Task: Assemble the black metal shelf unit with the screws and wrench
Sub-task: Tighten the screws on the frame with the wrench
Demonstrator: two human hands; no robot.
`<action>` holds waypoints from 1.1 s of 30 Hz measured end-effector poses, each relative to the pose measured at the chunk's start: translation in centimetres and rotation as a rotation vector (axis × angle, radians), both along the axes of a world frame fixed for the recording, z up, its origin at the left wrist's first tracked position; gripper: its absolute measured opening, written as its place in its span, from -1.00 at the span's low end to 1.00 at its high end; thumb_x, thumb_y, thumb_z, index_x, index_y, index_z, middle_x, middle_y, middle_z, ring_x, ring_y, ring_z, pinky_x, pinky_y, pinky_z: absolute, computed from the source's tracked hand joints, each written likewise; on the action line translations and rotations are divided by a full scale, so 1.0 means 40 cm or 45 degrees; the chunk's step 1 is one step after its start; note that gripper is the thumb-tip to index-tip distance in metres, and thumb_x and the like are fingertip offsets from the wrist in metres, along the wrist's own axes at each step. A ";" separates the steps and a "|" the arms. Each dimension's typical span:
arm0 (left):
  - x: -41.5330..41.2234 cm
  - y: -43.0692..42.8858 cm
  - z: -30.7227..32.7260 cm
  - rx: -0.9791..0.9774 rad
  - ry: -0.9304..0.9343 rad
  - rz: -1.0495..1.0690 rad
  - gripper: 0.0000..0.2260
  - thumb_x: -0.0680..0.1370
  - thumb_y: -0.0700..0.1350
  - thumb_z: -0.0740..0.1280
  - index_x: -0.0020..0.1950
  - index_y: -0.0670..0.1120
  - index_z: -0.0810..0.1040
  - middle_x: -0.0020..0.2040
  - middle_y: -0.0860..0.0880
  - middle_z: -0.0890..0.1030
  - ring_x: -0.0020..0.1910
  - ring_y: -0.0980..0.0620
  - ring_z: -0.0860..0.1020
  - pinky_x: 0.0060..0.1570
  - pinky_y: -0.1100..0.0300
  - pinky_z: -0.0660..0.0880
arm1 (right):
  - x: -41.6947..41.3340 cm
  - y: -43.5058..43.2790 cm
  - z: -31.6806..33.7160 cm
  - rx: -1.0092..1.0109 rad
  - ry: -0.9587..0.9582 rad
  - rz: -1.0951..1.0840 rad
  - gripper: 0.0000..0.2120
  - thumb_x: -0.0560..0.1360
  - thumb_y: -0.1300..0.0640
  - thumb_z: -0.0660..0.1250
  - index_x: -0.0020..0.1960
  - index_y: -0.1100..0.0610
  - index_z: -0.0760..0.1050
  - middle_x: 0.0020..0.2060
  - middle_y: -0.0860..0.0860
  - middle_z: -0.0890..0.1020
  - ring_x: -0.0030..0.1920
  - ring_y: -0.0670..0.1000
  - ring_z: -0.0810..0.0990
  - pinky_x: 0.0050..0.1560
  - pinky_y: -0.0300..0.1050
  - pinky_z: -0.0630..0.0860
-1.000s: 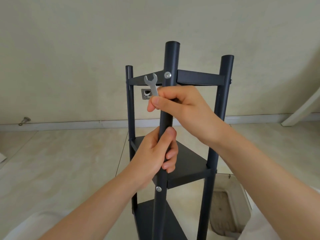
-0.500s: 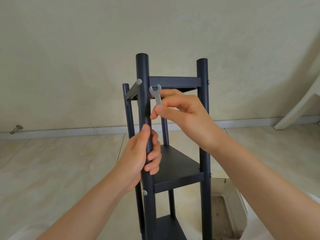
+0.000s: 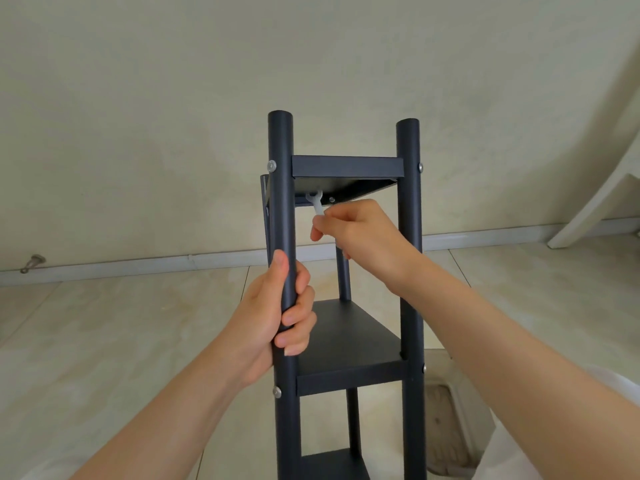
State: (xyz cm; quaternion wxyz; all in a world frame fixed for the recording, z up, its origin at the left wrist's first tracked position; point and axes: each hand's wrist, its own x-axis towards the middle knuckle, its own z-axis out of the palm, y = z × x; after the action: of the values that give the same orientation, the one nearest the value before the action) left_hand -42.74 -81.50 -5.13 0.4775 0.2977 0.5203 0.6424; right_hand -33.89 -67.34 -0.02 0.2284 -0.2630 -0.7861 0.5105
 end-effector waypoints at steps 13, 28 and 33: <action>0.009 0.000 0.000 0.009 -0.037 -0.077 -0.50 0.36 0.46 0.26 -0.29 0.01 0.44 -0.49 0.04 0.24 -0.62 0.14 0.17 -0.60 0.30 0.23 | -0.024 -0.008 0.008 0.128 0.202 -0.041 -0.71 0.60 0.15 0.26 -0.23 0.19 0.63 -0.48 0.07 0.31 -0.45 -0.07 0.24 -0.34 -0.27 0.30; 0.009 -0.009 -0.001 0.004 -0.029 -0.108 -0.47 0.36 0.49 0.29 -0.29 0.00 0.45 -0.49 0.04 0.26 -0.62 0.14 0.19 -0.59 0.32 0.26 | -0.043 -0.007 -0.002 0.249 0.291 -0.081 -0.68 0.59 0.16 0.31 -0.29 0.28 0.60 -0.62 -0.06 0.33 -0.53 -0.10 0.23 -0.44 -0.35 0.23; 0.007 -0.013 -0.001 0.029 -0.033 -0.165 -0.43 0.26 0.51 0.41 -0.26 0.00 0.45 -0.49 0.05 0.28 -0.62 0.14 0.21 -0.58 0.32 0.29 | -0.053 -0.008 -0.026 0.293 0.346 -0.091 -0.63 0.60 0.18 0.30 -0.34 0.31 0.58 -0.61 -0.17 0.48 -0.53 -0.20 0.44 -0.38 -0.45 0.33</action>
State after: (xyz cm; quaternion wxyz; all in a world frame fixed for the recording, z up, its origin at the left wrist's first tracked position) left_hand -42.48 -82.03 -5.15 0.5214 0.3278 0.4863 0.6198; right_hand -36.02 -67.66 -1.05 0.3792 -0.1915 -0.7913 0.4397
